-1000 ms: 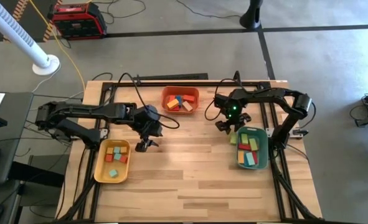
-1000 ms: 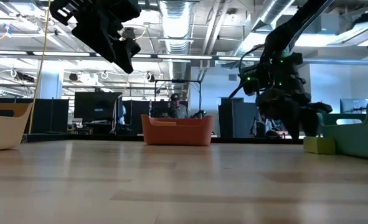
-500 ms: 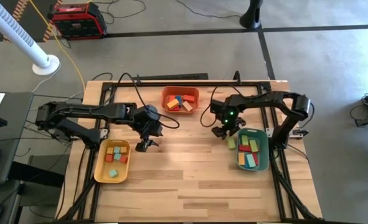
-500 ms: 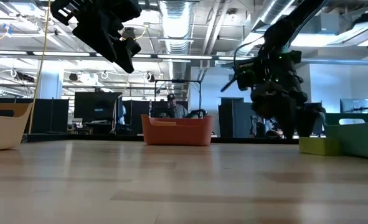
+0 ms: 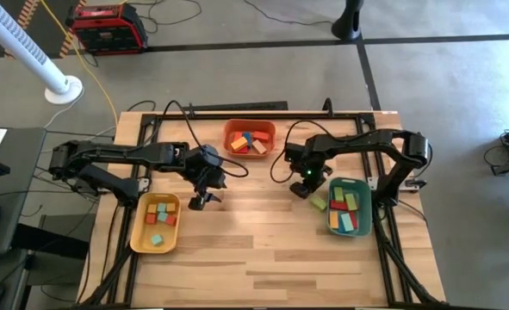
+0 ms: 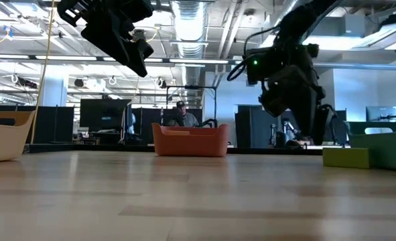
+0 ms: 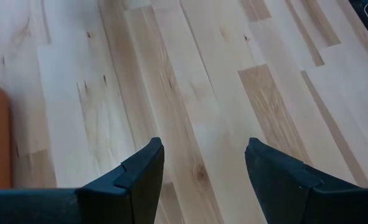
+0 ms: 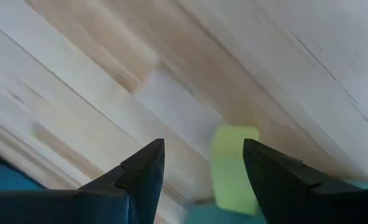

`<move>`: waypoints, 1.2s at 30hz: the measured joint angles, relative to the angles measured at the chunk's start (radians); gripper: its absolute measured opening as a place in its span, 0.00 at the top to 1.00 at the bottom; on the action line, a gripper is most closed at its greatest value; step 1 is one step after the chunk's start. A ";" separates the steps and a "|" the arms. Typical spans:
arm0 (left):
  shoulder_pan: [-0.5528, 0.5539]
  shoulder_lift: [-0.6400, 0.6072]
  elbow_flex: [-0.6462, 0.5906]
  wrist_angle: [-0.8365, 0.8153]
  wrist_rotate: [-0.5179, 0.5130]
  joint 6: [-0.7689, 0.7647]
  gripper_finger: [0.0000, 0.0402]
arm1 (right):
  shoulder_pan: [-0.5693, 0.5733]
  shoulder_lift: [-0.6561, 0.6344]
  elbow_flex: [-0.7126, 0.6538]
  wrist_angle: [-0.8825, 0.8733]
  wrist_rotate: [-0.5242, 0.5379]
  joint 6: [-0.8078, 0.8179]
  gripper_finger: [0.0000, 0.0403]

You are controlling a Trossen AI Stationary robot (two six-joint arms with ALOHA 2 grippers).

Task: Sort blocks by size
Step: Put the large light green block into the orange bin

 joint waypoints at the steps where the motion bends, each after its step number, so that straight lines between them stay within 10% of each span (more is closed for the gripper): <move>1: 0.000 0.000 0.000 0.001 0.000 0.000 0.46 | 0.009 0.000 0.012 -0.031 0.026 -0.022 0.38; 36: 0.000 0.000 0.000 0.043 0.000 -0.019 0.46 | 0.179 0.049 0.015 -0.075 0.271 -0.027 0.26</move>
